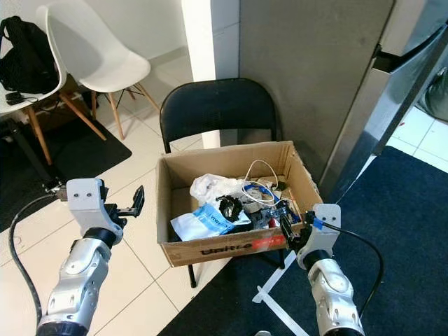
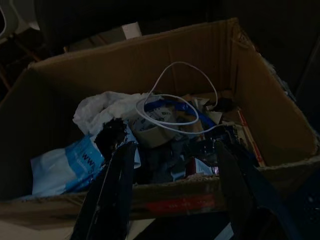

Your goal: Picking trash to rubbish bin

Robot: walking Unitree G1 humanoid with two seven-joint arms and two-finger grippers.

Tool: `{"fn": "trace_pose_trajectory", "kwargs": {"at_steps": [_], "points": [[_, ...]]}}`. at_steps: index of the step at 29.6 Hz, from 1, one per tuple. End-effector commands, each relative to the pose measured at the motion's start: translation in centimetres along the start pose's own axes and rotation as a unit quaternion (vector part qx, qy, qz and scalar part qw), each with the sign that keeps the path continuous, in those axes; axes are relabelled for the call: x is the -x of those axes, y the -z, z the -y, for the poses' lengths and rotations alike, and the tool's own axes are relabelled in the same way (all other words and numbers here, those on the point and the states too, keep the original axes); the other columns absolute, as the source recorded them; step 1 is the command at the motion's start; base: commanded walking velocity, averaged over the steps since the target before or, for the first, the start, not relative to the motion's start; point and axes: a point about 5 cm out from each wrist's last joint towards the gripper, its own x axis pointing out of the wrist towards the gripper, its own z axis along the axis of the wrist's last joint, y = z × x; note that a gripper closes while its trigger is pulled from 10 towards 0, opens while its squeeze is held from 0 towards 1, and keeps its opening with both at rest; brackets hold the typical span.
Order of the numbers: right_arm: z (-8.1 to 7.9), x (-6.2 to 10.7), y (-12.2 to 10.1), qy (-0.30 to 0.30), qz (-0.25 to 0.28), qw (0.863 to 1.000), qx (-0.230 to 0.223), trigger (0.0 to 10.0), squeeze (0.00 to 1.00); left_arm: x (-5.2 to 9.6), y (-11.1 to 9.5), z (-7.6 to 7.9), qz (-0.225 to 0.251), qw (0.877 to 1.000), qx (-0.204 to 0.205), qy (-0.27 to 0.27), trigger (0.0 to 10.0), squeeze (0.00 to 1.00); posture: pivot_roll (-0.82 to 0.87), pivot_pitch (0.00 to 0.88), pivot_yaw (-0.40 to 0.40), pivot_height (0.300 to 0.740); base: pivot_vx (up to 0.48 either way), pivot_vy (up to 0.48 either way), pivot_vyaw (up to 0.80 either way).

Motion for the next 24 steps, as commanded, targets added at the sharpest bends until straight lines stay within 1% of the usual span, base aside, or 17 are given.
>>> {"fn": "trace_pose_trajectory", "kwargs": {"at_steps": [1,10,13,15,24], "points": [[0.46,0.72,0.97,0.013,-0.021,1.000,-0.008,10.0,0.00,0.09,0.17,0.29,-0.003,1.000,-0.002,0.004,10.0,0.00,0.04,0.119,0.031,0.740,0.000,0.000,-0.80],[0.67,0.90,1.16,0.019,-0.023,1.000,-0.005,10.0,0.00,0.25,0.35,0.50,-0.007,1.000,-0.007,0.007,10.0,0.00,0.04,0.109,0.026,0.740,0.000,0.000,-0.80],[0.77,0.96,1.39,0.033,-0.026,0.999,-0.012,10.0,0.00,0.44,0.80,0.57,-0.018,1.000,-0.013,0.006,10.0,0.00,0.04,0.112,0.024,0.740,0.000,0.000,-0.80],[0.76,1.00,1.53,0.035,-0.029,0.999,-0.008,10.0,0.00,0.50,1.01,0.59,-0.024,1.000,-0.018,0.007,10.0,0.00,0.04,0.105,0.022,0.740,0.000,0.000,-0.80],[0.98,1.06,1.81,0.052,-0.035,0.998,-0.010,10.0,0.00,0.45,0.99,0.55,-0.023,0.999,-0.024,0.002,10.0,0.00,0.04,0.113,0.021,0.740,0.000,0.000,-0.80]]}}
